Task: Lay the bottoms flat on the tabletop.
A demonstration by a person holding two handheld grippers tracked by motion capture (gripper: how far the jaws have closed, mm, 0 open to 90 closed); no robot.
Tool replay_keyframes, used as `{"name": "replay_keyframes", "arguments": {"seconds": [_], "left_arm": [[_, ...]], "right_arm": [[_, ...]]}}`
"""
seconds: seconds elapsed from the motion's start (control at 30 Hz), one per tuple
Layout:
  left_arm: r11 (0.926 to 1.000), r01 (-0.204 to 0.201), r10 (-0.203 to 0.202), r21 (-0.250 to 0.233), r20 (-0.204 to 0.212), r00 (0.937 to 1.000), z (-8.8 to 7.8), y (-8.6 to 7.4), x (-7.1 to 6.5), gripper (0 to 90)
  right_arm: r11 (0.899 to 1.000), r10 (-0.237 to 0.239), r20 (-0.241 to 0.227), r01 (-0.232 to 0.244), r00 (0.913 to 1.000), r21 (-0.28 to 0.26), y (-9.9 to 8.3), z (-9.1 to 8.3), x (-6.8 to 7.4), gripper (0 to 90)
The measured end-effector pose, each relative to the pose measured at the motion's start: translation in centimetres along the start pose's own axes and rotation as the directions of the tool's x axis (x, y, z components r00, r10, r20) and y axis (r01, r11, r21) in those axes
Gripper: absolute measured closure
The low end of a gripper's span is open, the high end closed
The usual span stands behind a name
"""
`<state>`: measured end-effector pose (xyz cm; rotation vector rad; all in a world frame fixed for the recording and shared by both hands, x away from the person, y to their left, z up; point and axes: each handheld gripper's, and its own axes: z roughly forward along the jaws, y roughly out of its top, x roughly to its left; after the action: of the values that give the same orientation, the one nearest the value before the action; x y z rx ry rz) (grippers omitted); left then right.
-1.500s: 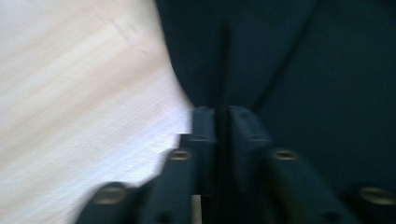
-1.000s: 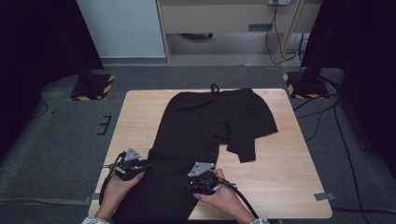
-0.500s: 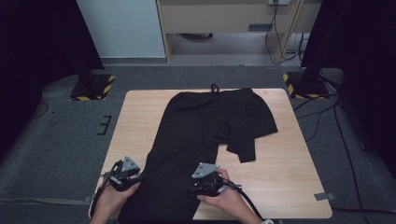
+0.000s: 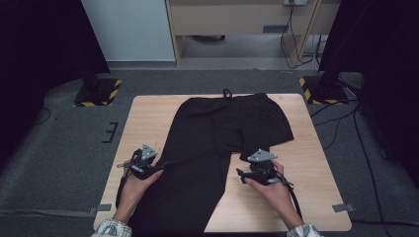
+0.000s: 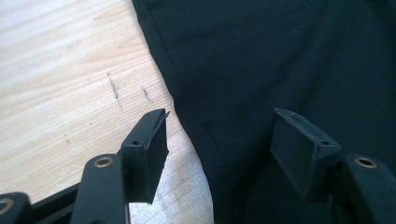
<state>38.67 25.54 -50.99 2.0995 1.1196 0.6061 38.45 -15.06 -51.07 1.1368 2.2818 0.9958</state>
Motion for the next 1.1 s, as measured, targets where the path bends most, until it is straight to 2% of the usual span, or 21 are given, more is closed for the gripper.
{"name": "replay_keyframes", "arguments": {"seconds": [0.1,0.2,0.23,0.27,0.3,0.33,0.37,0.4,0.43,0.5,0.53,0.57,0.67,0.8,0.83,0.9,0.93,0.97,1.1], "left_arm": [[0.9996,0.015,-0.014,-0.024,0.012,0.9998,-0.6,-0.2,-0.3,34.9],[0.9991,0.025,-0.024,-0.035,0.027,0.9993,-0.8,-0.4,-0.7,34.7],[0.9993,0.016,-0.015,-0.034,0.026,0.9996,-0.8,-0.5,-1.0,34.7],[0.9993,0.016,-0.015,-0.034,0.026,0.9996,-0.8,-0.5,-1.0,34.6],[0.9994,0.011,-0.01,-0.033,0.022,0.9997,-0.8,-0.4,-1.1,34.5],[0.9994,0.011,-0.01,-0.033,0.022,0.9997,-0.8,-0.4,-1.1,34.4],[0.9994,0.013,-0.012,-0.033,0.022,0.9997,-0.8,-0.4,-1.1,34.4],[0.9994,0.014,-0.013,-0.031,0.022,0.9997,-0.8,-0.4,-1.1,34.3],[0.9994,0.015,-0.014,-0.032,0.021,0.9997,-0.8,-0.4,-1.1,34.3],[0.9994,0.022,-0.021,-0.028,0.025,0.9995,-0.8,-0.5,-1.1,34.4],[0.9993,0.026,-0.025,-0.027,0.027,0.9993,-0.7,-0.6,-1.1,34.4],[0.9993,0.028,-0.027,-0.026,0.028,0.9993,-0.7,-0.6,-1.1,34.4],[0.999,0.033,-0.032,-0.029,0.031,0.999,-0.9,-0.5,-1.3,34.4],[0.9985,0.032,-0.03,-0.043,0.045,0.9986,-1.0,-0.3,-1.7,34.4],[0.999,0.022,-0.02,-0.04,0.049,0.9986,-0.9,-0.1,-2.1,34.5],[0.9991,0.015,-0.013,-0.04,0.05,0.9986,-0.9,-0.1,-2.3,34.5],[0.9989,0.007,-0.005,-0.046,0.055,0.9985,-1.0,0.1,-2.7,34.4],[0.9989,0.007,-0.005,-0.046,0.055,0.9985,-1.0,0.1,-2.7,34.5],[0.9985,-0.005,0.009,-0.055,0.067,0.9977,-1.1,0.3,-3.5,34.5]], "right_arm": [[0.999,0.037,0.078,-0.039,0.9962,0.016,0.6,1.2,-2.2,27.3],[0.999,0.04,0.108,-0.044,0.9934,0.032,1.1,2.1,-3.0,31.3],[0.998,0.042,0.118,-0.046,0.9922,0.032,1.2,2.7,-3.2,35.2],[0.998,0.042,0.118,-0.046,0.9922,0.032,1.2,2.7,-3.2,35.2],[0.998,0.033,0.125,-0.04,0.9916,0.056,1.3,3.4,-3.4,49.7],[0.998,0.033,0.125,-0.04,0.9916,0.056,1.3,3.4,-3.4,49.7],[0.998,0.026,0.129,-0.034,0.9913,0.055,1.2,3.6,-3.5,55.8],[0.998,0.033,0.123,-0.04,0.9918,0.057,1.3,3.9,-3.7,71.6],[0.998,0.033,0.123,-0.04,0.9918,0.057,1.3,3.9,-3.7,71.6],[0.998,0.044,0.114,-0.048,0.9925,0.032,1.3,3.8,-4.0,84.5],[0.998,0.05,0.106,-0.053,0.9931,0.023,1.3,3.6,-4.1,87.9],[0.998,0.065,0.093,-0.067,0.9935,0.019,1.2,3.3,-4.2,88.5],[0.998,0.067,0.057,-0.067,0.9961,0.004,0.7,2.1,-4.1,88.6],[0.999,0.039,-0.016,-0.039,0.9991,0.007,-1.2,-0.4,-2.9,88.6],[1.0,0.021,-0.049,-0.02,0.9986,0.007,-2.2,-1.5,-2.3,88.5],[1.0,0.016,-0.065,-0.015,0.9978,0.008,-2.7,-2.1,-2.0,88.5],[1.0,0.016,-0.1,-0.016,0.9948,0.006,-3.7,-3.4,-1.4,88.6],[1.0,0.016,-0.1,-0.016,0.9948,0.006,-3.7,-3.4,-1.4,88.6],[1.0,0.015,-0.157,-0.012,0.9874,0.02,-5.0,-5.2,-0.4,87.3]]}}
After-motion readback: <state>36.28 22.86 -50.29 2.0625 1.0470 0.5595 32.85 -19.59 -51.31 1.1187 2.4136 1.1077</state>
